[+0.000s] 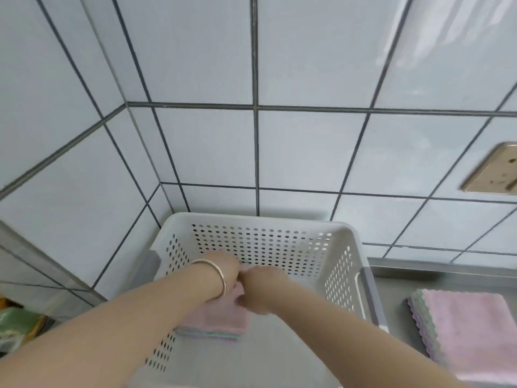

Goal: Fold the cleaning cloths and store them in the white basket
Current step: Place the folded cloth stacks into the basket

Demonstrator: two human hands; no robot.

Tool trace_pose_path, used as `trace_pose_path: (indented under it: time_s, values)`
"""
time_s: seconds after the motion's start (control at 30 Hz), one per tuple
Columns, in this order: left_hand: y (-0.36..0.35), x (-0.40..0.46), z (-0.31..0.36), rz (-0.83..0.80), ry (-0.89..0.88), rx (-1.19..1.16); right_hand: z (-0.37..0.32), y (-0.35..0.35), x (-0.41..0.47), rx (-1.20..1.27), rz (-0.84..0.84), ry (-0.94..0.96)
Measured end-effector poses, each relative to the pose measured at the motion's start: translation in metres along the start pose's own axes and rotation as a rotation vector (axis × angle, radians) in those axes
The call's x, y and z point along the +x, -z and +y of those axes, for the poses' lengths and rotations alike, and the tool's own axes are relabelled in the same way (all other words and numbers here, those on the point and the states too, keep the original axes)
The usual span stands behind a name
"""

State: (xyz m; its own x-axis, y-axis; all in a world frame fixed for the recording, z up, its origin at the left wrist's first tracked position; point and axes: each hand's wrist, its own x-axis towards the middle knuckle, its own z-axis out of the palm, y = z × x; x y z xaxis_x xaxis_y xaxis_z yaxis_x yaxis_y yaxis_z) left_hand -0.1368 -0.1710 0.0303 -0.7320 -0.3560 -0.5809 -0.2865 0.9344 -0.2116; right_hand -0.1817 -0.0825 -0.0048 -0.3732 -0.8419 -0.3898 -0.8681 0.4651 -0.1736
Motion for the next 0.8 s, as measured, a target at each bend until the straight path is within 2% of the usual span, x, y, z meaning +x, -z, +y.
trace_pose_path:
  time_s: [0.1, 0.17, 0.23, 0.33, 0.4, 0.57, 0.67, 0.73, 0.8]
  values:
    - [0.029, -0.039, 0.037, 0.232, -0.051, -0.012, 0.013, 0.032, -0.06, -0.02, 0.248, -0.033]
    - [0.042, -0.063, 0.07, 0.414, -0.092, -0.116, 0.032, 0.036, -0.103, -0.005, 0.399, -0.082]
    - [0.051, -0.081, 0.105, 0.586, -0.175, -0.237, 0.049, 0.035, -0.144, -0.061, 0.614, -0.164]
    - [0.056, -0.096, 0.173, 0.75, -0.343, -0.39, 0.086, 0.015, -0.207, 0.052, 0.79, -0.317]
    - [0.053, -0.1, 0.217, 0.754, -0.405, -0.504, 0.11, -0.006, -0.237, 0.214, 0.78, -0.374]
    - [0.023, -0.079, 0.312, 0.553, -0.437, -0.587, 0.187, -0.066, -0.284, 0.421, 0.514, -0.671]
    - [0.01, -0.048, 0.342, 0.433, -0.348, -0.601, 0.237, -0.094, -0.297, 0.555, 0.495, -0.815]
    - [0.003, -0.028, 0.354, 0.379, -0.254, -0.749, 0.264, -0.102, -0.295, 0.602, 0.516, -0.894]
    - [-0.006, -0.011, 0.363, 0.414, -0.132, -0.939, 0.287, -0.107, -0.285, 0.625, 0.494, -0.967]
